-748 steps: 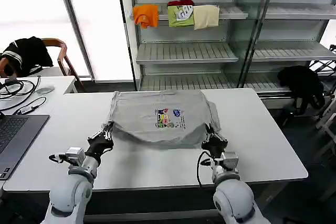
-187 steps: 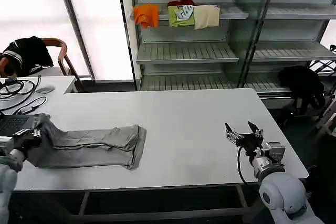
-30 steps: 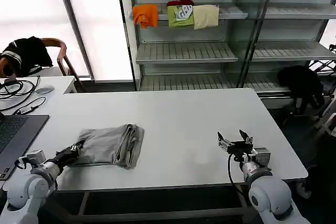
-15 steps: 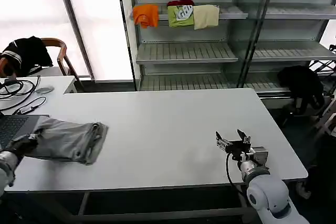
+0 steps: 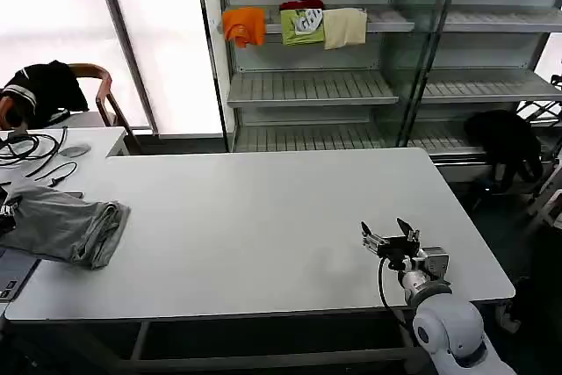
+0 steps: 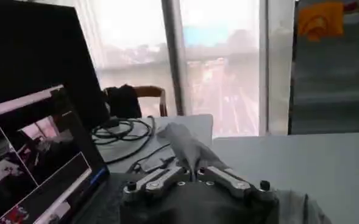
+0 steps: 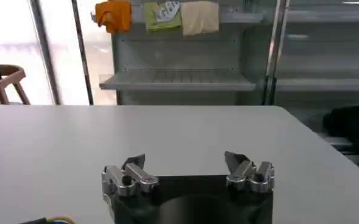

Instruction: Fold and organize the clothes.

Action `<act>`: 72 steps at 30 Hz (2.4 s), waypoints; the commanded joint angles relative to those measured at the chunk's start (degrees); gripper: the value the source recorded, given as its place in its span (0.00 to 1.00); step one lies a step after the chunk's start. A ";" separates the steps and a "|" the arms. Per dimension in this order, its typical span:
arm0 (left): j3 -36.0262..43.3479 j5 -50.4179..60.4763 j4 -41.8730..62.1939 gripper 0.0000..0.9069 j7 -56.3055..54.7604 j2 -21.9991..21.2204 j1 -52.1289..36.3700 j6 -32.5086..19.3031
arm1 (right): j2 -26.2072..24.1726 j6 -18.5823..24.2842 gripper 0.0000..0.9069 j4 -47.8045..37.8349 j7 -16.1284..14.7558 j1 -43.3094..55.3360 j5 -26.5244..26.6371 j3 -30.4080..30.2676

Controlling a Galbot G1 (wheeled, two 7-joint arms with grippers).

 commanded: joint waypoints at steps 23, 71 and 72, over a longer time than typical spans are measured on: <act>44.47 10.52 -23.46 0.01 -13.14 -15.94 -12.76 5.75 | 1.42 -0.86 1.00 0.54 -0.15 -2.97 -2.72 2.94; 25.71 2.48 -29.39 1.00 -20.93 -14.61 -4.49 5.68 | 16.03 -2.04 1.00 -19.33 6.01 25.02 27.57 -19.53; 25.59 2.47 -29.31 1.00 -20.92 -14.61 -4.21 5.68 | 16.27 -2.04 1.00 -20.24 5.95 25.58 27.94 -20.29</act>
